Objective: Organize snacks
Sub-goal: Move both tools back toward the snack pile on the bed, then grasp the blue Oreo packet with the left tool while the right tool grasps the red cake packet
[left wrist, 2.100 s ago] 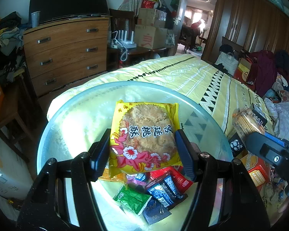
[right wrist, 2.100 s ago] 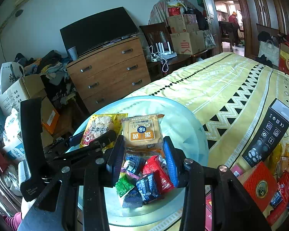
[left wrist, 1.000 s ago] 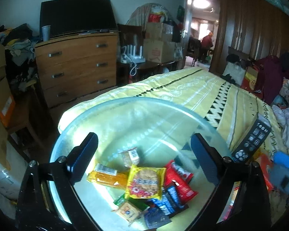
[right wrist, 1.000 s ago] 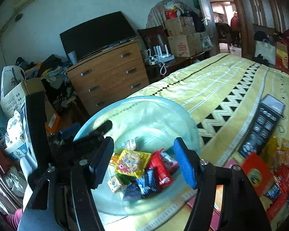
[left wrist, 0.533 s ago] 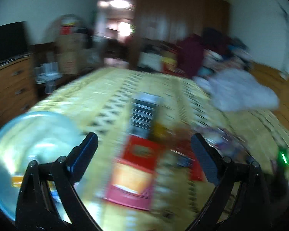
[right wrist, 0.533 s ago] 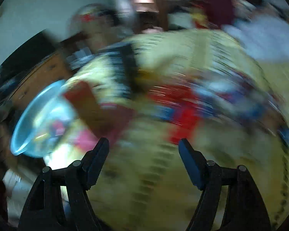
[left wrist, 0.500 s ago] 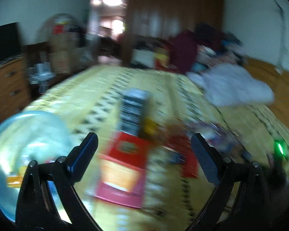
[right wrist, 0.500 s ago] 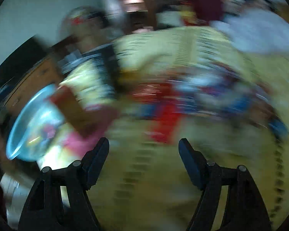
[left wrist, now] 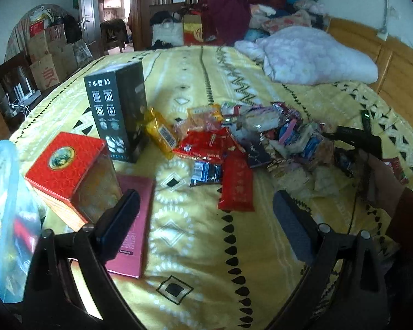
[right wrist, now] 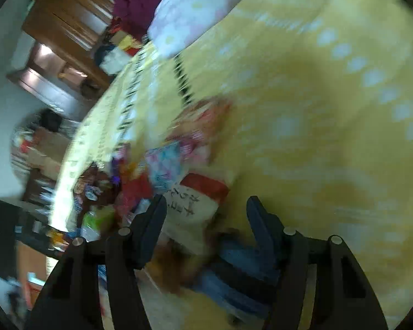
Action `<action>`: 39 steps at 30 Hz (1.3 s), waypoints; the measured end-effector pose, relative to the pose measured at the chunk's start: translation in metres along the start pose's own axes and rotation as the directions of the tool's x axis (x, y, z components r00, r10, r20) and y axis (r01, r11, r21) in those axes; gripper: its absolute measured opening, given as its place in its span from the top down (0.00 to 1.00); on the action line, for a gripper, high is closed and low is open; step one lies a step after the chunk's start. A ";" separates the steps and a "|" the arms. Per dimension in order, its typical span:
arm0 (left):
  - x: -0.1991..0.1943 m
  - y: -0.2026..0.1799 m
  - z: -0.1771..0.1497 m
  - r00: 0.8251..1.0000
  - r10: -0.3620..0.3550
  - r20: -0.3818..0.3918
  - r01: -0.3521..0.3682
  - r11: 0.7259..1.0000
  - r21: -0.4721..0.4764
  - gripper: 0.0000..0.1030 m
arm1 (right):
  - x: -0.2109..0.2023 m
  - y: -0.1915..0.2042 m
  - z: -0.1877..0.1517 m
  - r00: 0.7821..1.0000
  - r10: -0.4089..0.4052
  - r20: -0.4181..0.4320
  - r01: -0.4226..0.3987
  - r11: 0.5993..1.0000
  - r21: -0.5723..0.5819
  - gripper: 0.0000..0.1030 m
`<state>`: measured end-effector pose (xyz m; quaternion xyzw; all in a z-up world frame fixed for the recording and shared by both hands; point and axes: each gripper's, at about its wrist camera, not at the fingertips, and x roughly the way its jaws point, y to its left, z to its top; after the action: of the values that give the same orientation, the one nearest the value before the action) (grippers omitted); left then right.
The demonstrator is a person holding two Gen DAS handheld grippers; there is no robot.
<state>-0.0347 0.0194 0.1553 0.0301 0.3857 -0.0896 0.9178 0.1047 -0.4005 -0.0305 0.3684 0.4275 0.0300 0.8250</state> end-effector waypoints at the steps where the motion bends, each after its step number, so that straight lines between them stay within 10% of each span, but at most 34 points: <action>1: 0.002 -0.001 -0.001 1.000 0.001 -0.011 -0.001 1.000 -0.001 0.05 | 0.012 0.010 -0.006 1.000 0.016 -0.014 -0.016 1.000 -0.018 0.36; 12: 0.004 0.007 -0.018 0.998 0.012 -0.061 -0.014 0.999 -0.033 0.05 | 0.038 0.129 -0.107 0.975 0.150 -0.164 -0.178 0.968 -0.176 0.28; 19: 0.007 0.010 -0.031 0.995 -0.018 -0.102 0.012 0.998 -0.060 0.05 | -0.021 0.179 -0.153 0.951 0.213 -0.226 -0.276 0.913 -0.300 0.28; 25: 0.037 -0.004 -0.046 0.980 -0.113 -0.161 0.104 0.992 -0.068 0.07 | -0.106 0.159 -0.171 0.991 0.126 -0.036 -0.130 0.918 -0.376 0.28; 32: 0.084 -0.039 -0.050 0.959 -0.252 -0.130 0.263 0.962 0.073 0.08 | -0.110 0.096 -0.196 0.993 0.056 -0.100 -0.081 0.960 -0.267 0.28; 39: 0.128 -0.058 -0.058 0.971 -0.172 -0.166 0.195 0.972 0.133 0.30 | -0.105 0.084 -0.204 0.986 0.085 -0.144 -0.112 0.976 -0.187 0.28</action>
<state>0.0014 -0.0489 0.0244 0.0694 0.4483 -0.2001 0.8684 -0.0880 -0.2589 0.0197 0.3040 0.4588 0.1374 0.8235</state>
